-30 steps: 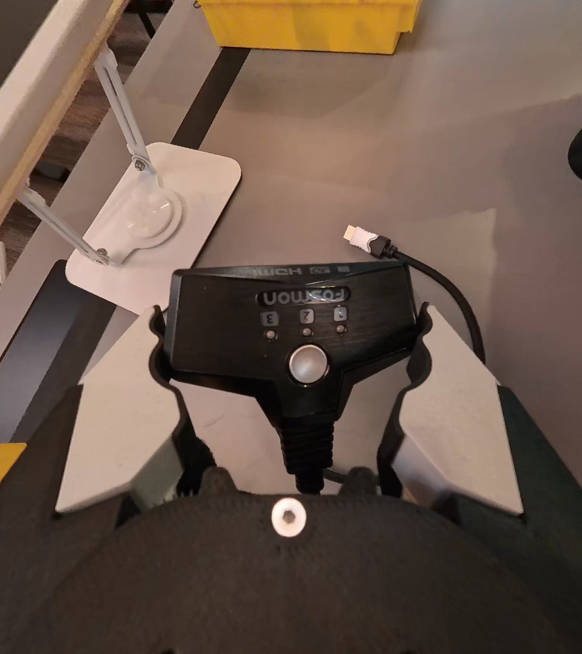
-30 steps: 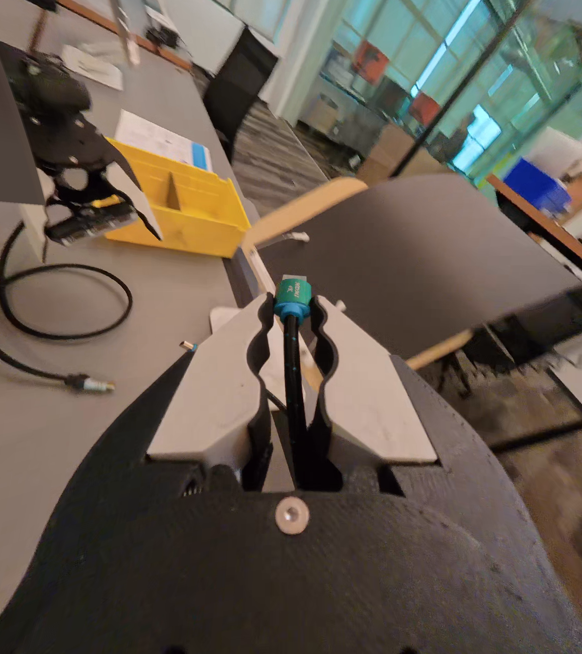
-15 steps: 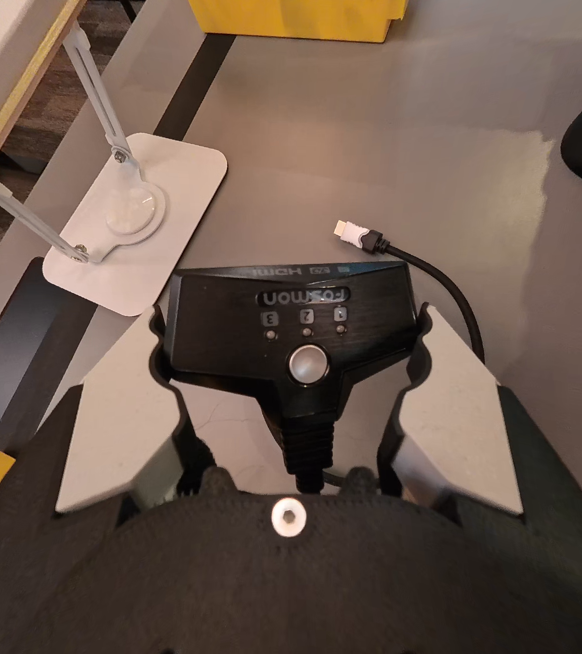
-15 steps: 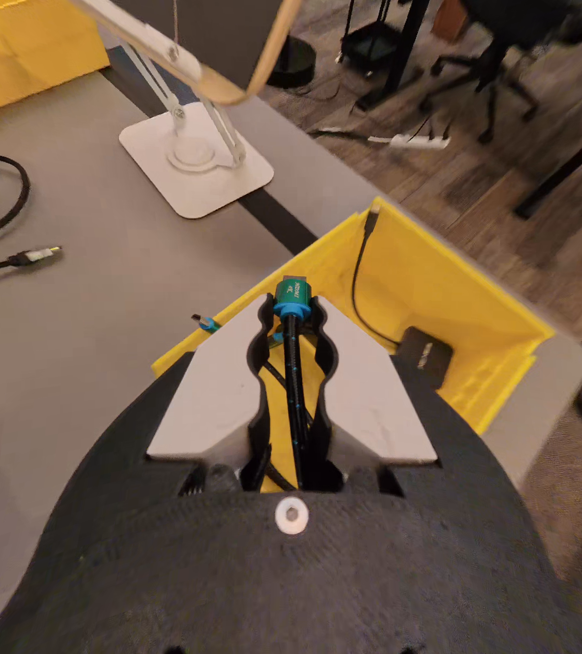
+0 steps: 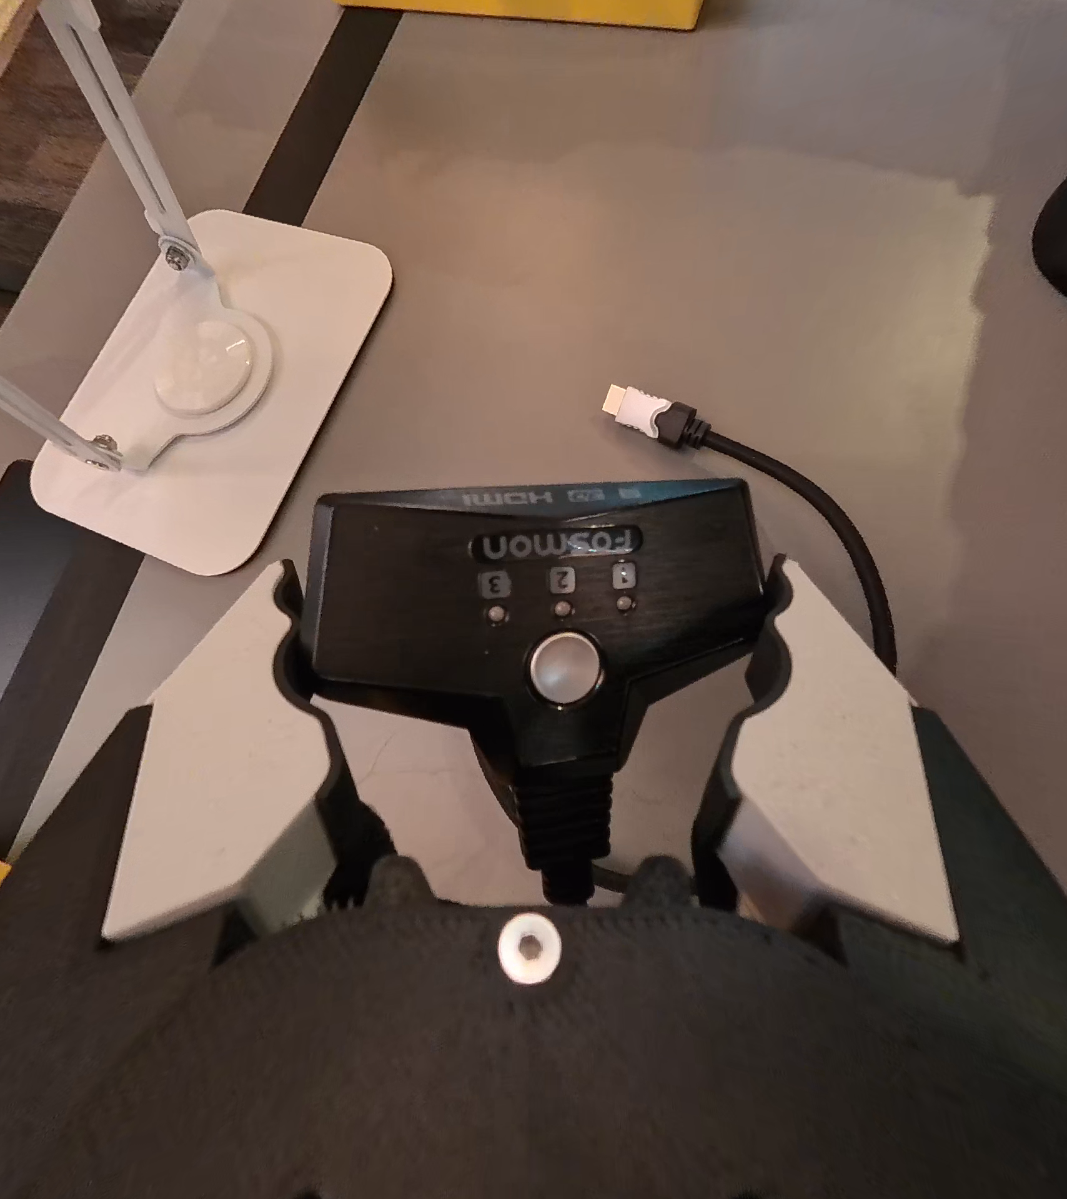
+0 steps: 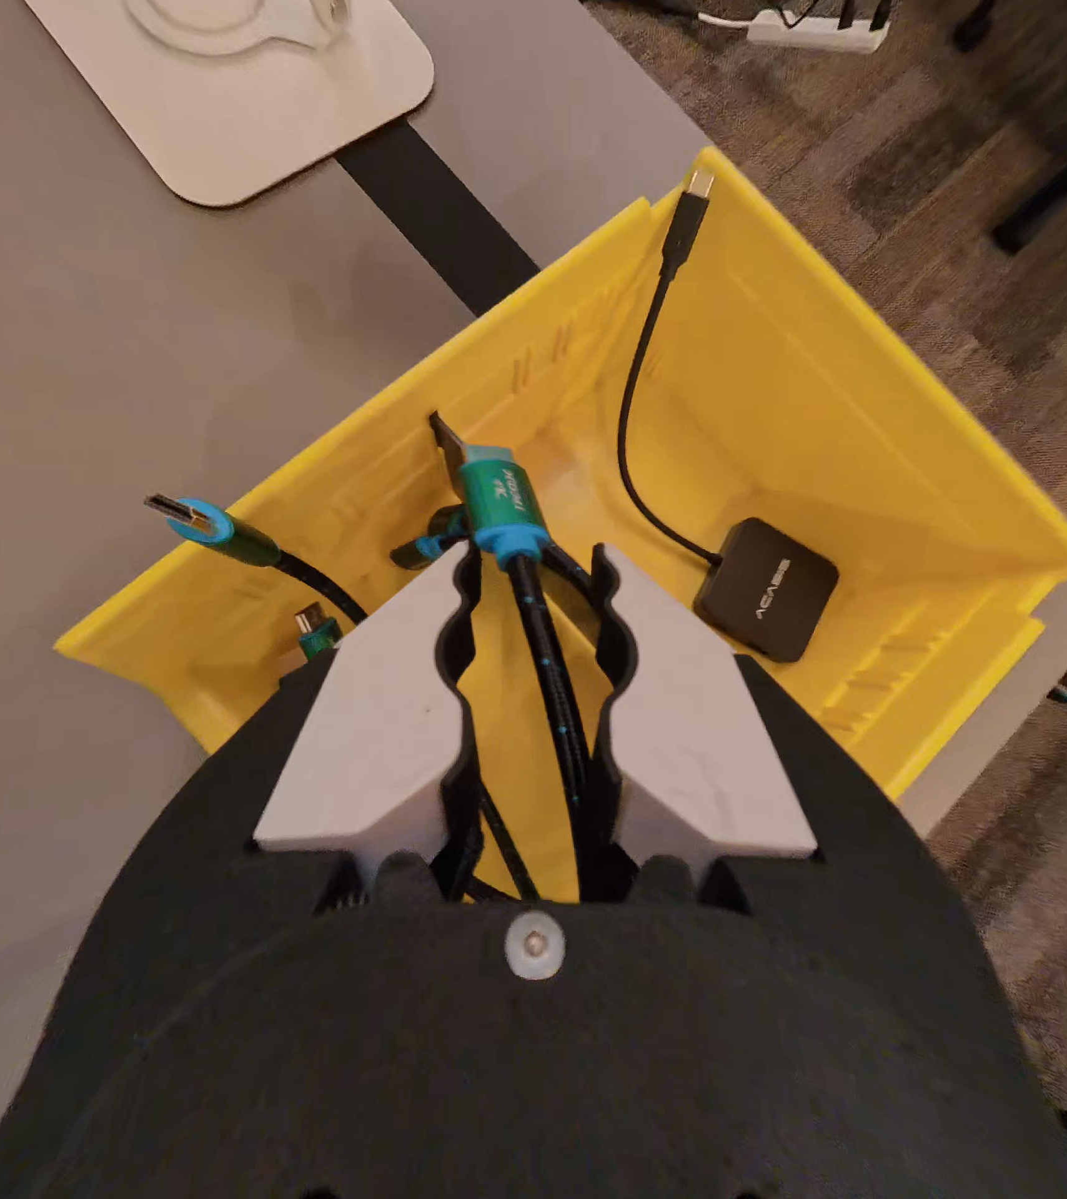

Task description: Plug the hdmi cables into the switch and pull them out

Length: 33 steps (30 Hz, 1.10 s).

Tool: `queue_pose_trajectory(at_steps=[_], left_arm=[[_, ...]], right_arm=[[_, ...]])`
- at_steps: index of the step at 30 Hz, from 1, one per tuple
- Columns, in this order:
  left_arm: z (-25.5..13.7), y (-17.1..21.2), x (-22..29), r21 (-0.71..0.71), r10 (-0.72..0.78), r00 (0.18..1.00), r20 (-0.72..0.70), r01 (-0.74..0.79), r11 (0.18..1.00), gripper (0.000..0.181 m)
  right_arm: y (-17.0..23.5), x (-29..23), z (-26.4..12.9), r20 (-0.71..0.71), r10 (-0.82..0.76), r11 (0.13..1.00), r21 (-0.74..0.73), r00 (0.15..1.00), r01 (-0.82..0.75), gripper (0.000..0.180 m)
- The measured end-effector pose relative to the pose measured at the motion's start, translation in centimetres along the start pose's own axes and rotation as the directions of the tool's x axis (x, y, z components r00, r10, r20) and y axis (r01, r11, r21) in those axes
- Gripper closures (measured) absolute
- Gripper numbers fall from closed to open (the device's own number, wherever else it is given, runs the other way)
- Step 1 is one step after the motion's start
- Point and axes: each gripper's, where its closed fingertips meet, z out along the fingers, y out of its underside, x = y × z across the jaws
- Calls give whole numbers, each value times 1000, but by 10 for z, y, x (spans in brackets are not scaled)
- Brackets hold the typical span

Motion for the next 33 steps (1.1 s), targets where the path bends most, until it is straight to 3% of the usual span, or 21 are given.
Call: queue_pose_trajectory(at_steps=[7,12,14,19,24,27,33], left_arm=[[-2,2,-1,-5,-4,1000,-3,4,1000,46],[0,5,-1,-12,-5,1000,-5,5,1000,46],[0,4,-1,-11,-5,1000,-7,5,1000,46],[1,2,-1,-6,-1,1000,-9,1,1000,46],[0,3,0,-8,-1,1000,-6,1,1000,46],[-1,1,-2,-2,2,1000,4,-2,1000,46],[-3,-14,-9,41,-10,999,40,8,999,47]], right_arm=[[19,10,4,-44,-105,976,-196,993,95,153],[-5,2,-12,-54,-146,985,-98,988,140,147],[1,0,-14,-34,-152,980,-131,988,146,139],[19,-10,-4,-10,-255,940,-237,967,245,144],[0,-12,-19,-103,-256,959,-150,961,239,151],[-40,-61,-31,-49,-304,953,-24,952,303,146],[-116,-246,-11,208,-510,854,239,835,462,132]])
